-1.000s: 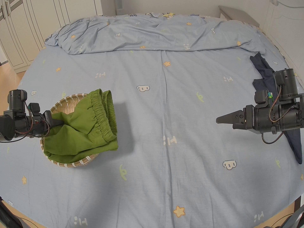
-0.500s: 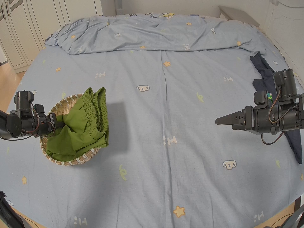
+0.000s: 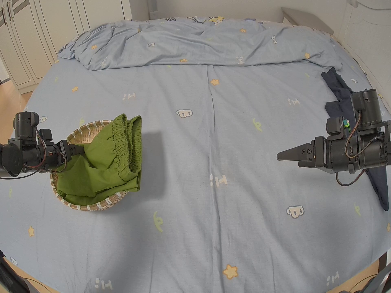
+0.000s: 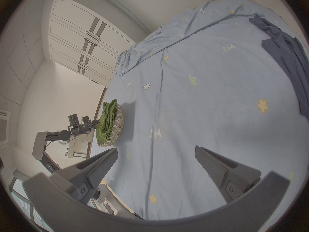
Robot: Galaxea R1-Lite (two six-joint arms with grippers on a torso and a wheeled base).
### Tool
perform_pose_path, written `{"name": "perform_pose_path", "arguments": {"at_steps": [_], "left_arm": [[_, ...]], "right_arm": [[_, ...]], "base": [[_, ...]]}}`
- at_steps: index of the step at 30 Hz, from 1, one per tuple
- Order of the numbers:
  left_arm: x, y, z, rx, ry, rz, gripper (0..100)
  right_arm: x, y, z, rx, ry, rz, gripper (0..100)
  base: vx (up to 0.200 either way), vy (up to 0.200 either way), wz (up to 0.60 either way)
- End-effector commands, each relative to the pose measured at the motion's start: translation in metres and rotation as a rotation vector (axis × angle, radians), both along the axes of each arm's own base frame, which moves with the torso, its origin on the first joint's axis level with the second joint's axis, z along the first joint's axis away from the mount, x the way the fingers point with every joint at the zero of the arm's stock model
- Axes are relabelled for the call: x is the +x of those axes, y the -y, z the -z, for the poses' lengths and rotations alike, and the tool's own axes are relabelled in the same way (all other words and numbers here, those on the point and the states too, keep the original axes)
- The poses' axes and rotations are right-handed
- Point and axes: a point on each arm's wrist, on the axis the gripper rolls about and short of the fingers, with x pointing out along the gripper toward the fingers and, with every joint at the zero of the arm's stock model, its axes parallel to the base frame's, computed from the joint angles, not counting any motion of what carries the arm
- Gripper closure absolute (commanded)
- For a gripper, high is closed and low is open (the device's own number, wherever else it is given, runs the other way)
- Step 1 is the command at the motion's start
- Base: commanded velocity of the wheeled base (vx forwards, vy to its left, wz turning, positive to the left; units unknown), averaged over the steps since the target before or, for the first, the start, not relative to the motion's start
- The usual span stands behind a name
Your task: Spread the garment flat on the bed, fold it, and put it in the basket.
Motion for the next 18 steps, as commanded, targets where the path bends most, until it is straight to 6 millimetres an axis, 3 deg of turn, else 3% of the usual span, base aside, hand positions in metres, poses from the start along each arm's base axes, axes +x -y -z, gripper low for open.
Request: {"name": "perform_pose_path", "arguments": {"at_steps": [1, 8, 18], "left_arm": [[-0.018, 0.004, -0.027, 0.032, 0.087, -0.007, 0], [-0.047, 0.008, -0.057, 0.071, 0.191, -0.004, 0], [-0.067, 0.007, -0.077, 0.166, 0.263, -0.065, 0]], "right_arm": [[0.0, 0.0, 0.0, 0.0, -0.001, -0.001, 0], [0.0, -0.001, 0.0, 0.0, 0.0, -0.002, 0], [-0.003, -0.002, 0.0, -0.001, 0.002, -0.008, 0]], "base": [[0.0, 0.0, 0.0], [0.0, 0.0, 0.0], [0.0, 0.0, 0.0]]}}
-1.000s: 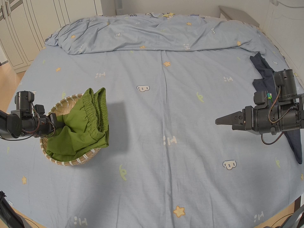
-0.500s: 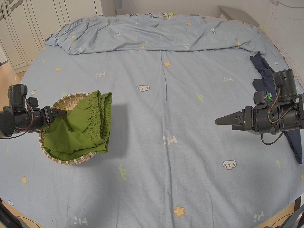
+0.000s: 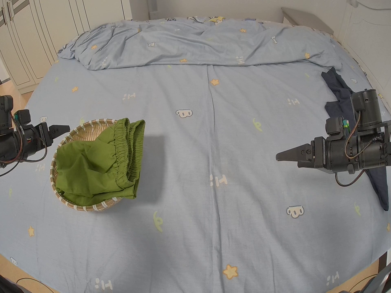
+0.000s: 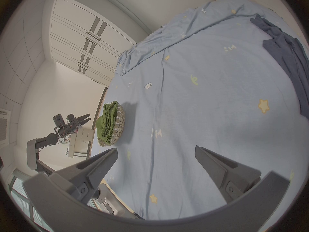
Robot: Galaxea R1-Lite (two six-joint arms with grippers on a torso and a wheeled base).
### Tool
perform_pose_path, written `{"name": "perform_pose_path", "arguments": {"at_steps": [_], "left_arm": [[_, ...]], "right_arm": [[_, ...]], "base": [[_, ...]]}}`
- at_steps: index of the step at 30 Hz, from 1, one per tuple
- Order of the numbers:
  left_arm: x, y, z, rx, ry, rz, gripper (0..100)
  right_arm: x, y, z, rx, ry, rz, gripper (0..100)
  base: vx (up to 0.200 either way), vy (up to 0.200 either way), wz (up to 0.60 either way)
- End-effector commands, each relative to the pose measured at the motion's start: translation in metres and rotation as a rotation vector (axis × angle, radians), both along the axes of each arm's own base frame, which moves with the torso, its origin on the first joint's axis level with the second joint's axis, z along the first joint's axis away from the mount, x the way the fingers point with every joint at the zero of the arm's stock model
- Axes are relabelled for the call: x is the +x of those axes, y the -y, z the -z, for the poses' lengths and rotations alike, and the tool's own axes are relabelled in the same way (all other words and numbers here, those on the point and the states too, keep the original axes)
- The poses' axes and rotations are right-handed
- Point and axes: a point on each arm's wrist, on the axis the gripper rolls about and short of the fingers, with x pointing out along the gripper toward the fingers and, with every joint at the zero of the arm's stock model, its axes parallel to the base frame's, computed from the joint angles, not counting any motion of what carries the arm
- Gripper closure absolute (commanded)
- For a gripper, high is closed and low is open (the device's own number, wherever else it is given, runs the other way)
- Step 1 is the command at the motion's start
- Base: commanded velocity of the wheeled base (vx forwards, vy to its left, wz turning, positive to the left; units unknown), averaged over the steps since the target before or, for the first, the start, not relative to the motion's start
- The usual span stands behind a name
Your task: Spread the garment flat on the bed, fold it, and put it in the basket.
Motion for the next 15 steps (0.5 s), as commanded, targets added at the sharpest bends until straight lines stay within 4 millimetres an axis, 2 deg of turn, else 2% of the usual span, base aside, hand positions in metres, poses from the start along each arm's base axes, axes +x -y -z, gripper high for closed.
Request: {"name": "perform_pose_path", "arguments": {"at_steps": [1, 4, 6, 9, 10, 11, 12, 15], "left_arm": [[-0.021, 0.006, -0.019, 0.025, 0.074, -0.016, 0], [-0.054, 0.021, -0.026, 0.035, 0.126, 0.018, 0], [-0.074, 0.031, -0.026, 0.036, 0.145, 0.05, 0], [-0.126, 0.042, -0.019, 0.046, 0.2, 0.075, 0], [-0.126, 0.042, -0.019, 0.046, 0.2, 0.075, 0], [-0.167, 0.048, -0.008, 0.054, 0.249, 0.085, 0], [-0.17, 0.048, -0.007, 0.054, 0.252, 0.085, 0], [-0.233, 0.054, 0.016, 0.064, 0.309, 0.074, 0]], "right_arm": [[-0.004, 0.001, -0.001, -0.006, 0.006, 0.008, 0], [-0.029, 0.008, -0.006, -0.043, 0.058, 0.05, 0], [-0.043, 0.012, -0.002, -0.07, 0.087, 0.065, 0], [-0.07, 0.026, 0.007, -0.129, 0.212, 0.065, 0], [-0.07, 0.026, 0.007, -0.129, 0.212, 0.065, 0], [-0.101, 0.04, 0.014, -0.168, 0.349, 0.068, 0], [-0.103, 0.042, 0.015, -0.171, 0.357, 0.071, 0], [-0.15, 0.066, 0.029, -0.184, 0.527, 0.152, 0]], "base": [[0.0, 0.0, 0.0], [0.0, 0.0, 0.0], [0.0, 0.0, 0.0], [0.0, 0.0, 0.0], [0.0, 0.0, 0.0], [0.0, 0.0, 0.0], [0.0, 0.0, 0.0], [0.0, 0.0, 0.0]]}}
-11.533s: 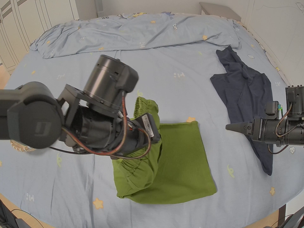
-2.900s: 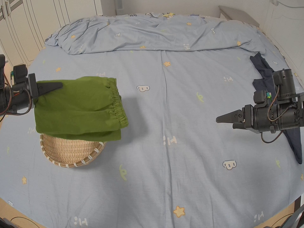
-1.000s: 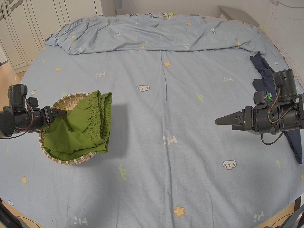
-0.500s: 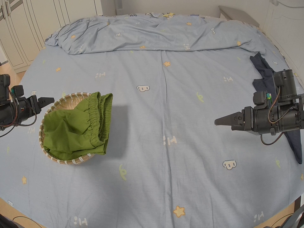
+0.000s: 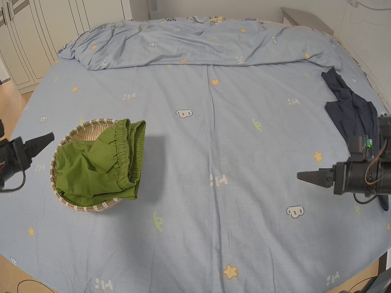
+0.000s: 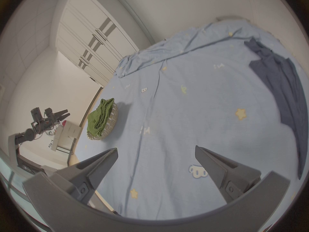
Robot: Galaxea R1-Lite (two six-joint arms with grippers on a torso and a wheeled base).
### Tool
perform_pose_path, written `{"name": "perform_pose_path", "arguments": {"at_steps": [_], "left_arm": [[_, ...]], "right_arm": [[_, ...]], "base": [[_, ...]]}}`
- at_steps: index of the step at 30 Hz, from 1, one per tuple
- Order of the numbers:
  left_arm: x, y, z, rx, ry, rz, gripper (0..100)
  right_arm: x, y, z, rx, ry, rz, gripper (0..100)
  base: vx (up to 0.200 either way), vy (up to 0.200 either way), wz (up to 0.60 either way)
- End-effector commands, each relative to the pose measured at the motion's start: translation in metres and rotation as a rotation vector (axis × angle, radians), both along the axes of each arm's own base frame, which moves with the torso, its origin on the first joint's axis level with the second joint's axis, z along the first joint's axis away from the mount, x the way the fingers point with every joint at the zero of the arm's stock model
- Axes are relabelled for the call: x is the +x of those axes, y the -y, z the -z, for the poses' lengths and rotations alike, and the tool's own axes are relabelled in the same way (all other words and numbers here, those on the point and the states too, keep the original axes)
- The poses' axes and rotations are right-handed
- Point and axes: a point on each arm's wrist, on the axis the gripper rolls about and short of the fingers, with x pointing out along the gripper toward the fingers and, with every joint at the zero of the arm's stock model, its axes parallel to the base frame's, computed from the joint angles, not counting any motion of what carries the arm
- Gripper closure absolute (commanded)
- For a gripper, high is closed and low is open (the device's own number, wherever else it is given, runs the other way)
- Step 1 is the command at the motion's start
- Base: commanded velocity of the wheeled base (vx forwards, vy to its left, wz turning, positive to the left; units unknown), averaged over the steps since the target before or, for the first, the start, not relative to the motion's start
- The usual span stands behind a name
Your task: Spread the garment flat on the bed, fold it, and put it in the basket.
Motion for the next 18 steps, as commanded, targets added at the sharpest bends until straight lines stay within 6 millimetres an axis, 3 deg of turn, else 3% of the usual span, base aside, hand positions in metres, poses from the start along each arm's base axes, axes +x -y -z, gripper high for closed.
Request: {"name": "perform_pose_path", "arguments": {"at_steps": [1, 4, 8, 13, 18], "left_arm": [[-0.137, 0.02, 0.039, 0.021, 0.164, 0.03, 0], [-0.175, 0.024, 0.066, 0.02, 0.153, 0.036, 0], [-0.2, 0.026, 0.099, 0.023, 0.182, 0.04, 0], [-0.195, 0.025, 0.125, 0.024, 0.165, 0.053, 0], [-0.186, 0.022, 0.136, 0.019, 0.151, 0.133, 0]], "right_arm": [[-0.102, 0.047, 0.016, -0.055, 0.371, 0.104, 0], [-0.132, 0.058, 0.022, -0.046, 0.445, 0.176, 0], [-0.162, 0.064, 0.035, -0.043, 0.481, 0.206, 0], [-0.192, 0.067, 0.055, -0.043, 0.462, 0.188, 0], [-0.204, 0.069, 0.06, -0.043, 0.462, 0.19, 0]], "base": [[0.0, 0.0, 0.0], [0.0, 0.0, 0.0], [0.0, 0.0, 0.0], [0.0, 0.0, 0.0], [0.0, 0.0, 0.0]]}}
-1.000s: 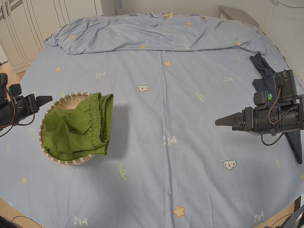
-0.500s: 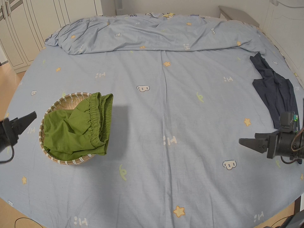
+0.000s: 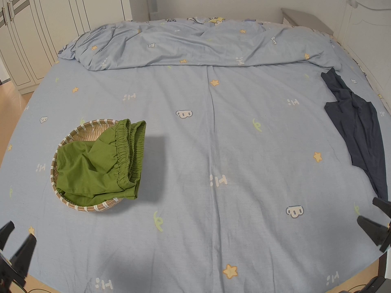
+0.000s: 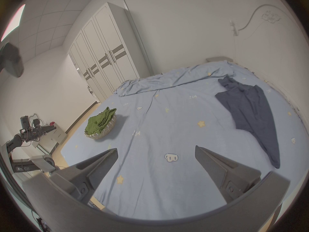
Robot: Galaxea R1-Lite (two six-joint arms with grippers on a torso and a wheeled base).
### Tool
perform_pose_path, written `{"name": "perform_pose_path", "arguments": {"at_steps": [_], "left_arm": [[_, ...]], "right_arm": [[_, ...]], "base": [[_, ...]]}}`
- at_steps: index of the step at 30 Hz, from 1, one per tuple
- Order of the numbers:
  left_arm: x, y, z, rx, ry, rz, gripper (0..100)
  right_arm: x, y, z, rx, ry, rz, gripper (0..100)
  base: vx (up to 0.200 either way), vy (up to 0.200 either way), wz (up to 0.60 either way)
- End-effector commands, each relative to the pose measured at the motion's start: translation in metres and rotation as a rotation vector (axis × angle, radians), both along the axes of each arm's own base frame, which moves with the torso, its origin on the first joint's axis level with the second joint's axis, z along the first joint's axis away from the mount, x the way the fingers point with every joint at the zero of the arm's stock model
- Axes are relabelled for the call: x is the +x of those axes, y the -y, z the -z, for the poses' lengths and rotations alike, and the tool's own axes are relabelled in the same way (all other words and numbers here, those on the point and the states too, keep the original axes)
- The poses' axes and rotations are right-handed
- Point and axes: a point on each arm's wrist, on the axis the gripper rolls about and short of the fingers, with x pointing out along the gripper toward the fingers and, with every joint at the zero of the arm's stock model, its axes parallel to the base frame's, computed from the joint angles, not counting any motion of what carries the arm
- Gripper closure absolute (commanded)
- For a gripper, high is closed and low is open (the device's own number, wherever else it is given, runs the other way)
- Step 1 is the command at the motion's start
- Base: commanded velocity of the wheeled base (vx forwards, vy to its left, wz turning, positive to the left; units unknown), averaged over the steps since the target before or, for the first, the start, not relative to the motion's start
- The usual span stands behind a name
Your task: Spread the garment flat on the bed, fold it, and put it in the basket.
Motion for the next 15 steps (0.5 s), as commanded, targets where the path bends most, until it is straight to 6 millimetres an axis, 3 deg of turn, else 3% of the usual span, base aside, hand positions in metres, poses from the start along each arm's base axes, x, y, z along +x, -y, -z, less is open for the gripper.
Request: {"name": "perform_pose_path", "arguments": {"at_steps": [1, 4, 7, 8, 10, 14, 15], "left_arm": [[-0.018, -0.001, 0.059, 0.006, 0.026, 0.087, 0], [-0.02, -0.002, 0.084, 0.05, 0.052, 0.025, 0], [-0.02, -0.003, 0.085, 0.061, 0.056, -0.032, 0], [-0.017, -0.007, 0.087, 0.081, 0.083, -0.179, 0], [-0.016, -0.007, 0.09, 0.094, 0.083, -0.208, 0], [-0.014, -0.009, 0.09, 0.231, 0.123, -0.292, 0], [-0.014, -0.009, 0.09, 0.264, 0.127, -0.291, 0]], "right_arm": [[-0.055, 0.01, 0.032, -0.003, 0.135, 0.048, 0], [-0.059, 0.01, 0.037, -0.001, 0.153, 0.059, 0], [-0.06, 0.01, 0.038, -0.001, 0.155, 0.059, 0], [-0.062, 0.01, 0.041, -0.003, 0.152, 0.065, 0], [-0.063, 0.011, 0.042, -0.002, 0.153, 0.067, 0], [-0.072, 0.011, 0.058, -0.014, 0.186, 0.097, 0], [-0.075, 0.011, 0.073, -0.035, 0.203, 0.172, 0]], "base": [[0.0, 0.0, 0.0], [0.0, 0.0, 0.0], [0.0, 0.0, 0.0], [0.0, 0.0, 0.0], [0.0, 0.0, 0.0], [0.0, 0.0, 0.0], [0.0, 0.0, 0.0]]}}
